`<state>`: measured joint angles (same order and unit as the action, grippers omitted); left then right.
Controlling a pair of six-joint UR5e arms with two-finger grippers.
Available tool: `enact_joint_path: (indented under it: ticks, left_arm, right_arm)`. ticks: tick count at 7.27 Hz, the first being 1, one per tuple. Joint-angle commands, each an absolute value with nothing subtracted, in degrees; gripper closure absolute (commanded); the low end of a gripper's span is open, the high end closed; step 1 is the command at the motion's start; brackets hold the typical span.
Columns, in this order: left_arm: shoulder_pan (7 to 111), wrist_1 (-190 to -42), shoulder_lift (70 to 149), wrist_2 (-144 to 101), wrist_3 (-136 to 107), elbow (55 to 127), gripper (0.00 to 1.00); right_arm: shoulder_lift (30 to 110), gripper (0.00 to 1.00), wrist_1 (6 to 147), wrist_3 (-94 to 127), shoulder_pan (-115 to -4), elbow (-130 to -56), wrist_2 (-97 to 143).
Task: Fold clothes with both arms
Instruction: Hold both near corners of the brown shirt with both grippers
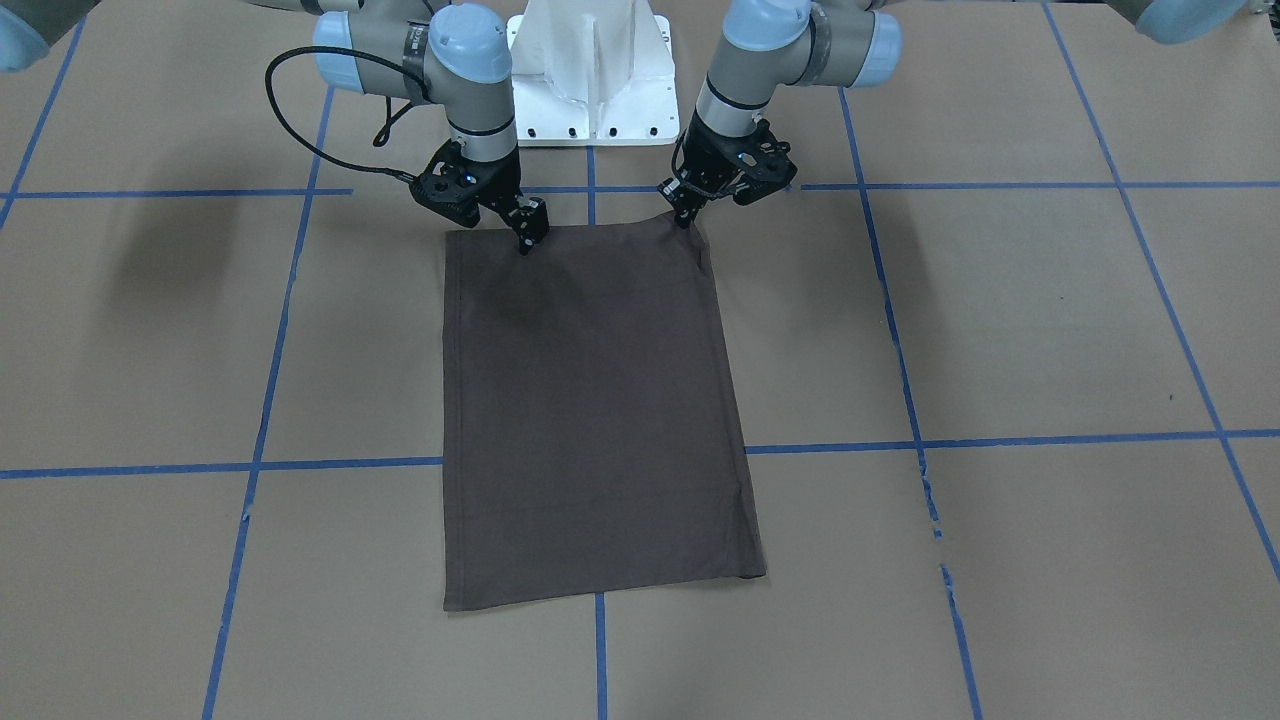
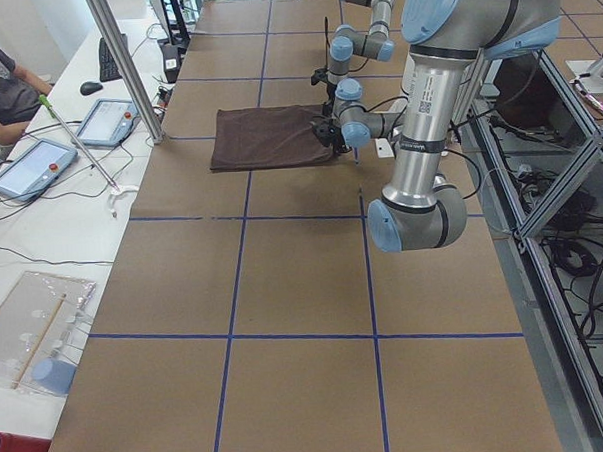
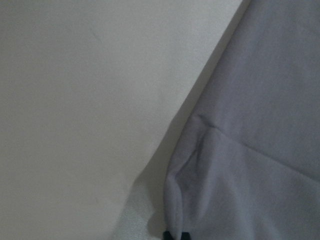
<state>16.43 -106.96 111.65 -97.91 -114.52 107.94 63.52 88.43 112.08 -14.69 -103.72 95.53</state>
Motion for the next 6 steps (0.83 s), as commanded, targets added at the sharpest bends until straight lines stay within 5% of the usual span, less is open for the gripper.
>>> enact_joint_path:
  ticks: [1, 6]
  left_arm:
    - [16.44, -106.96, 111.62, -97.91, -114.52, 107.93, 1.0]
    - [16.44, -106.96, 111.62, -97.91, -114.52, 107.84, 1.0]
  right_arm:
    - [63.46, 0.91, 88.51, 111.89, -14.68, -103.89, 95.62]
    - [62.93, 1.0, 88.77, 111.88, -14.68, -103.89, 95.54]
